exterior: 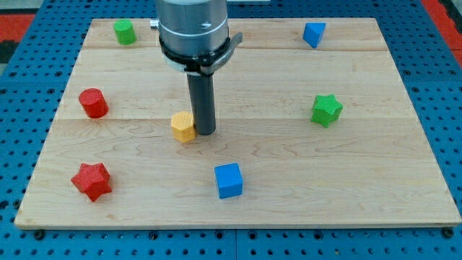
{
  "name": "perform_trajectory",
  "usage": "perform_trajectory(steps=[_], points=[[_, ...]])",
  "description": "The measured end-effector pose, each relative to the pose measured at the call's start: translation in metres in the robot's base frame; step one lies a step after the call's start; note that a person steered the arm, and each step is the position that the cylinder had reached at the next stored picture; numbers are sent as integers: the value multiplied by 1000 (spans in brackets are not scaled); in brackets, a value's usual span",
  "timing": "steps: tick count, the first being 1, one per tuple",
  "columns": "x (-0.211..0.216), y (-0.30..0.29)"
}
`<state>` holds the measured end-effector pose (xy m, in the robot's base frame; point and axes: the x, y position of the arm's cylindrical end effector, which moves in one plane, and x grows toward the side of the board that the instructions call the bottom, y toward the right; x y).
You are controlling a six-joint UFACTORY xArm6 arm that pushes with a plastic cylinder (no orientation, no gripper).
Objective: Push yellow hexagon closer to yellow heart
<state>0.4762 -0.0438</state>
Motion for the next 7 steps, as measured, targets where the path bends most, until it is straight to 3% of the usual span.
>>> perform_trajectory(steps=[1,2,3,5,7], points=[[32,-5],[24,-61],[4,-28],[-50,-17],[-40,-1]])
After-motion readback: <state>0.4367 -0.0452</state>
